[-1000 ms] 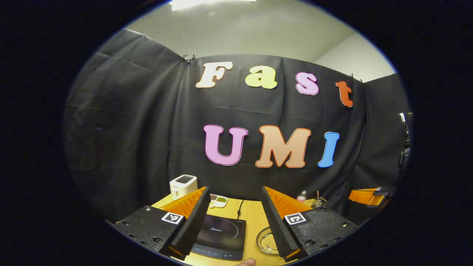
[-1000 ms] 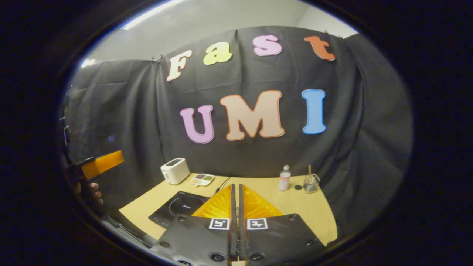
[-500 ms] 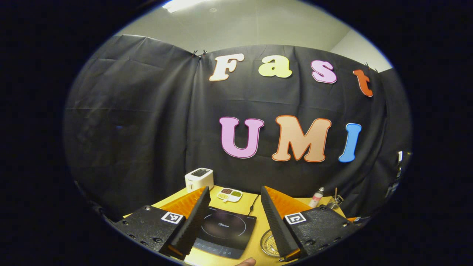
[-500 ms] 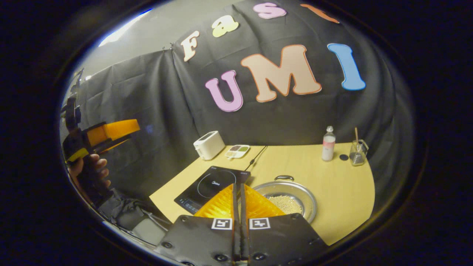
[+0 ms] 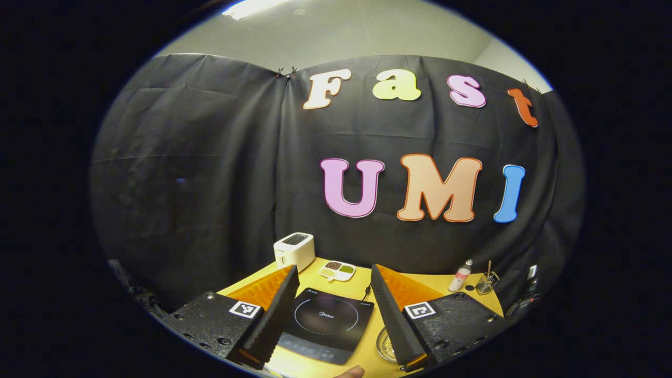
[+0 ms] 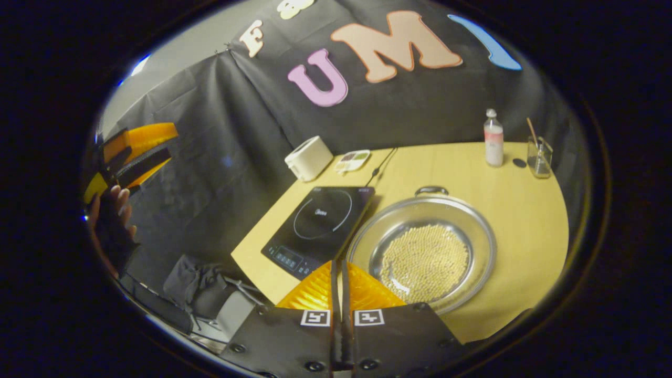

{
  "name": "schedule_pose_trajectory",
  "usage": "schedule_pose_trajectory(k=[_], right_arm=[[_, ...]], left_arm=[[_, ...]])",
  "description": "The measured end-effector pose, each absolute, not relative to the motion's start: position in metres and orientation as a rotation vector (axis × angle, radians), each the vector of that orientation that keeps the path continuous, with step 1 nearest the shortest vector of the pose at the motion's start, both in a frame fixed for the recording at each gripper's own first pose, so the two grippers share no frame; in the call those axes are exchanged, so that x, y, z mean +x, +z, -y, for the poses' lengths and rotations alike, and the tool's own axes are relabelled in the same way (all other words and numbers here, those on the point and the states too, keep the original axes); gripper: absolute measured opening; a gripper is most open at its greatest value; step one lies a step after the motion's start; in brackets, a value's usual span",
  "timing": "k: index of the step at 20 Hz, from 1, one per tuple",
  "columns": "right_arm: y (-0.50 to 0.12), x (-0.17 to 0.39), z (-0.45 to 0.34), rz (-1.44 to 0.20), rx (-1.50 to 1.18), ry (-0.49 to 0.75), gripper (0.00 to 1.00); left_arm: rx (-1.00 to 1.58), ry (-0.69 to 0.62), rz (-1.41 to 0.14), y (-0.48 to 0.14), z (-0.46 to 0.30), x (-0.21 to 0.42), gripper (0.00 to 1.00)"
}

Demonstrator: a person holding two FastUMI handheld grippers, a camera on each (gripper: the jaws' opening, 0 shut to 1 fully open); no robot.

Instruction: First push the handle of the pot to place it horizontally, then grasp the pot with both hands and set it on the induction cooktop.

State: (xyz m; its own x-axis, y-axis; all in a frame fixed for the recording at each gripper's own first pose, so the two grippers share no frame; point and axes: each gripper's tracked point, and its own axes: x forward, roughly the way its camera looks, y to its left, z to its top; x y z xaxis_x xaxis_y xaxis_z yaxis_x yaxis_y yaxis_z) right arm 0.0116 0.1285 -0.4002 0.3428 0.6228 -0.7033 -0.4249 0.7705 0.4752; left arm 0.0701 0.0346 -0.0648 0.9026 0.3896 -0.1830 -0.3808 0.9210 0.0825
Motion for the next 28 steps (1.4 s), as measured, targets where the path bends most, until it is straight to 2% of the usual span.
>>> schedule_pose_trajectory(k=[1, 2, 6, 7, 8, 10, 11, 12, 13, 14, 17, 18, 24, 25, 26, 27, 28], right_arm=[[-0.407, 0.007, -0.131, -1.044, 0.238, 0.687, 0.02], [-0.415, 0.001, -0.134, -1.079, 0.244, 0.685, 0.02], [-0.45, -0.035, -0.142, -1.208, 0.203, 0.685, 0.02], [-0.46, -0.046, -0.137, -1.24, 0.144, 0.689, 0.03], [-0.47, -0.051, -0.134, -1.267, 0.103, 0.686, 0.02], [-0.483, -0.059, -0.134, -1.304, 0.082, 0.662, 0.0], [-0.488, -0.063, -0.138, -1.319, 0.09, 0.653, 0.0], [-0.493, -0.063, -0.139, -1.328, 0.084, 0.644, 0.03], [-0.496, -0.064, -0.137, -1.339, 0.065, 0.642, 0.0], [-0.499, -0.063, -0.134, -1.34, 0.045, 0.638, 0.02], [-0.509, -0.064, -0.121, -1.361, 0.015, 0.592, 0.0], [-0.511, -0.062, -0.116, -1.369, 0.017, 0.574, 0.03], [-0.51, -0.057, -0.099, -1.374, 0.068, 0.523, 0.02], [-0.509, -0.058, -0.097, -1.371, 0.068, 0.518, 0.0], [-0.509, -0.057, -0.094, -1.372, 0.063, 0.516, 0.02], [-0.51, -0.056, -0.09, -1.371, 0.055, 0.512, 0.02], [-0.51, -0.054, -0.084, -1.369, 0.044, 0.507, 0.02]], left_arm=[[0.039, 0.397, -0.199, -0.066, -0.037, 0.07, 0.8], [0.039, 0.395, -0.198, -0.067, -0.039, 0.071, 0.84], [0.042, 0.408, -0.191, -0.064, -0.054, 0.079, 0.84], [0.041, 0.416, -0.193, -0.066, -0.058, 0.079, 0.8], [0.036, 0.413, -0.195, -0.067, -0.058, 0.078, 0.84], [0.042, 0.401, -0.204, -0.07, -0.059, 0.079, 0.84], [0.047, 0.404, -0.213, -0.074, -0.064, 0.078, 0.8], [0.043, 0.403, -0.213, -0.074, -0.065, 0.079, 0.8], [0.038, 0.403, -0.213, -0.074, -0.066, 0.081, 0.8], [0.035, 0.404, -0.217, -0.075, -0.067, 0.081, 0.84], [0.033, 0.401, -0.22, -0.077, -0.071, 0.083, 0.84], [0.033, 0.398, -0.222, -0.077, -0.072, 0.085, 0.85], [0.027, 0.376, -0.23, -0.08, -0.066, 0.091, 0.84], [0.029, 0.37, -0.228, -0.081, -0.065, 0.092, 0.84], [0.032, 0.365, -0.228, -0.08, -0.064, 0.093, 0.8], [0.035, 0.361, -0.23, -0.081, -0.062, 0.093, 0.8], [0.034, 0.358, -0.228, -0.081, -0.061, 0.094, 0.84]])
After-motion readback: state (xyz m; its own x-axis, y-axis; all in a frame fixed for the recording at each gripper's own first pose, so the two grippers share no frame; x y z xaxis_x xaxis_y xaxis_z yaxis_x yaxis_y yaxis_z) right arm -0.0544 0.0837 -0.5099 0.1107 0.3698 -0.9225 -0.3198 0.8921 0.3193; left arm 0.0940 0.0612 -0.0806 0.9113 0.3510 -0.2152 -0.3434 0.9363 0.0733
